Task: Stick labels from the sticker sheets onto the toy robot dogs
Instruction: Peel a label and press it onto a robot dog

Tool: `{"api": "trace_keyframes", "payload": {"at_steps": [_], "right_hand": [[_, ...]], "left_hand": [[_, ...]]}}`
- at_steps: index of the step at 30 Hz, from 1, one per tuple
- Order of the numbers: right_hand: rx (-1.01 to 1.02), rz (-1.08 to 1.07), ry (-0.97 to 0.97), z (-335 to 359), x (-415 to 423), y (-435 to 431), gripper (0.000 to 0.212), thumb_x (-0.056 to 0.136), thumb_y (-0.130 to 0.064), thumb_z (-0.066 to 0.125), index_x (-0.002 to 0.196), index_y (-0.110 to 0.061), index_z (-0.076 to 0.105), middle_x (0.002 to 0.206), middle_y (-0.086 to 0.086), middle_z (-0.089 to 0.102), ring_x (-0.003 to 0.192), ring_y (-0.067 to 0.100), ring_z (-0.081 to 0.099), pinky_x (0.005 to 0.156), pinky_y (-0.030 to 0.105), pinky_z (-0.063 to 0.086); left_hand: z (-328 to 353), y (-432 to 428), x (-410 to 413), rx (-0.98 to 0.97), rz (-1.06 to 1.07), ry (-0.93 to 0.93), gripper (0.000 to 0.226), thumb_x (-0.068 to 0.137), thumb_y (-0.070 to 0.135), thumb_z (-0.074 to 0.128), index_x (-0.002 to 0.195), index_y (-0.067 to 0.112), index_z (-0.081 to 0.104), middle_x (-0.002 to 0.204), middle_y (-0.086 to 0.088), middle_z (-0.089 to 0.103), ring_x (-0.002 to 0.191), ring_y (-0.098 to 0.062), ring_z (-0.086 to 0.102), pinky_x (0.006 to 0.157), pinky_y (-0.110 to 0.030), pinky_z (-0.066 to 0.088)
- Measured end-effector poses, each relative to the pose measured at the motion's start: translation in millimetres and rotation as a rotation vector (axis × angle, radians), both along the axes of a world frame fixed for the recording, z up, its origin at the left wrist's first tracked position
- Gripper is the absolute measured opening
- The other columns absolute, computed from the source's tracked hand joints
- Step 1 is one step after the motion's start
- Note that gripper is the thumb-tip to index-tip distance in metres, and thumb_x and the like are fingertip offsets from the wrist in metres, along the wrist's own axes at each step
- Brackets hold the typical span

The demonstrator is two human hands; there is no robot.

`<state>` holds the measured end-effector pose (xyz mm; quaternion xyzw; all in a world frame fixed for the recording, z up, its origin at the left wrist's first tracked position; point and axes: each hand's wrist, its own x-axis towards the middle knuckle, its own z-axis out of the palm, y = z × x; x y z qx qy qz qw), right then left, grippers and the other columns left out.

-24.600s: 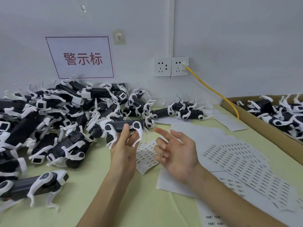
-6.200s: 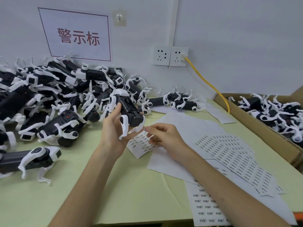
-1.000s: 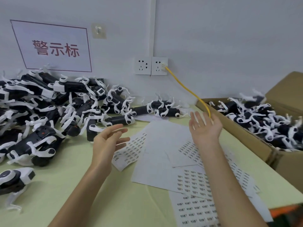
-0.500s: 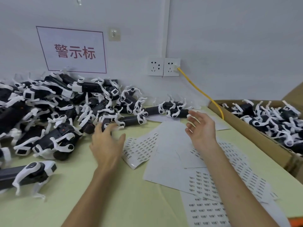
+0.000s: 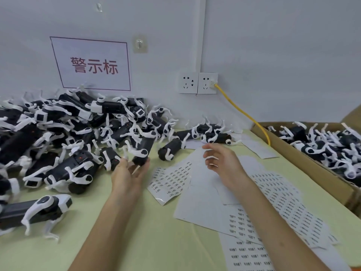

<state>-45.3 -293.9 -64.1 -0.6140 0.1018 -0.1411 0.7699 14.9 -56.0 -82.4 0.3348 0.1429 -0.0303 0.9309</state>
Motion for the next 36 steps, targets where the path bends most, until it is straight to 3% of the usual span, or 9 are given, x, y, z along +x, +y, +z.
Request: {"api": "trace_keyframes", "payload": {"at_steps": [3, 8, 13, 16, 19, 23, 30, 33, 36], "right_hand": [[-0.147, 0.136, 0.029, -2, -2, 14, 0.022, 0.099, -0.028, 0.059, 0.106, -0.013, 0.073, 0.087, 0.007, 0.071, 0.067, 0.019, 0.065, 0.064, 0.026, 0.046], [-0.18, 0.382, 0.089, -6, -8, 37, 0.064, 0.086, -0.061, 0.056, 0.141, -0.03, 0.048, 0.12, 0.0, 0.074, 0.106, 0.022, 0.072, 0.086, 0.035, 0.053], [-0.152, 0.401, 0.043, -7, -5, 47, 0.046, 0.107, -0.046, 0.038, 0.143, -0.022, 0.054, 0.135, 0.0, 0.067, 0.128, 0.022, 0.06, 0.098, 0.041, 0.049], [-0.114, 0.303, 0.024, -11, -3, 44, 0.04, 0.107, -0.039, 0.047, 0.135, -0.015, 0.061, 0.129, 0.003, 0.07, 0.125, 0.023, 0.062, 0.099, 0.041, 0.052], [-0.025, 0.184, -0.014, -9, 0, 42, 0.034, 0.103, -0.038, 0.055, 0.128, -0.016, 0.063, 0.124, 0.001, 0.071, 0.12, 0.023, 0.063, 0.084, 0.035, 0.058], [0.008, 0.102, -0.058, -8, 1, 38, 0.047, 0.084, -0.053, 0.071, 0.12, -0.024, 0.067, 0.121, 0.0, 0.071, 0.12, 0.024, 0.063, 0.081, 0.032, 0.058], [-0.261, 0.114, -0.144, -11, -4, 41, 0.048, 0.071, -0.038, 0.083, 0.101, -0.007, 0.064, 0.081, 0.001, 0.068, 0.075, 0.016, 0.065, 0.059, 0.021, 0.049], [-0.403, 0.135, -0.191, -11, -6, 44, 0.038, 0.073, -0.03, 0.087, 0.091, -0.011, 0.06, 0.07, -0.011, 0.061, 0.063, 0.009, 0.058, 0.057, 0.02, 0.047], [-0.433, 0.212, -0.227, -12, -9, 45, 0.021, 0.084, -0.019, 0.083, 0.091, -0.021, 0.063, 0.07, -0.02, 0.06, 0.065, 0.002, 0.057, 0.061, 0.016, 0.046]], "left_hand": [[4, -7, -8, -0.034, -0.131, -0.078, 0.021, 0.114, 0.016, 0.034, 0.1, 0.009, 0.048, 0.116, -0.022, 0.066, 0.092, -0.029, 0.077, 0.074, -0.033, 0.062], [5, -16, -14, 0.324, -0.218, -0.3, 0.027, 0.114, 0.021, 0.036, 0.09, 0.014, 0.047, 0.087, -0.003, 0.061, 0.076, -0.018, 0.077, 0.068, -0.028, 0.06], [0, -26, -23, 0.597, -0.46, -0.549, 0.021, 0.111, 0.02, 0.044, 0.102, 0.007, 0.057, 0.1, -0.006, 0.075, 0.085, -0.025, 0.075, 0.073, -0.029, 0.059], [-5, -29, -24, 0.724, -0.429, -0.56, 0.015, 0.106, 0.016, 0.055, 0.108, 0.015, 0.07, 0.109, 0.002, 0.076, 0.096, -0.02, 0.073, 0.078, -0.027, 0.056], [-3, -24, -21, 0.744, -0.308, -0.529, 0.039, 0.095, -0.004, 0.057, 0.114, 0.026, 0.073, 0.121, 0.009, 0.074, 0.112, -0.019, 0.068, 0.093, -0.037, 0.051], [1, -18, -21, 0.652, -0.302, -0.542, 0.026, 0.081, 0.026, 0.064, 0.101, 0.03, 0.079, 0.119, 0.008, 0.075, 0.112, -0.017, 0.069, 0.096, -0.039, 0.048], [-1, -25, -29, 0.77, -0.433, -0.703, 0.046, 0.078, 0.061, 0.066, 0.11, 0.03, 0.079, 0.116, 0.012, 0.075, 0.111, -0.006, 0.067, 0.097, -0.037, 0.049], [-1, -29, -32, 0.774, -0.466, -0.646, 0.057, 0.077, 0.062, 0.071, 0.095, 0.009, 0.078, 0.094, 0.002, 0.073, 0.097, -0.011, 0.067, 0.109, -0.049, 0.047], [0, -29, -34, 0.721, -0.551, -0.642, 0.052, 0.09, 0.05, 0.062, 0.116, 0.006, 0.075, 0.118, -0.004, 0.076, 0.118, -0.018, 0.068, 0.115, -0.049, 0.043]]}}
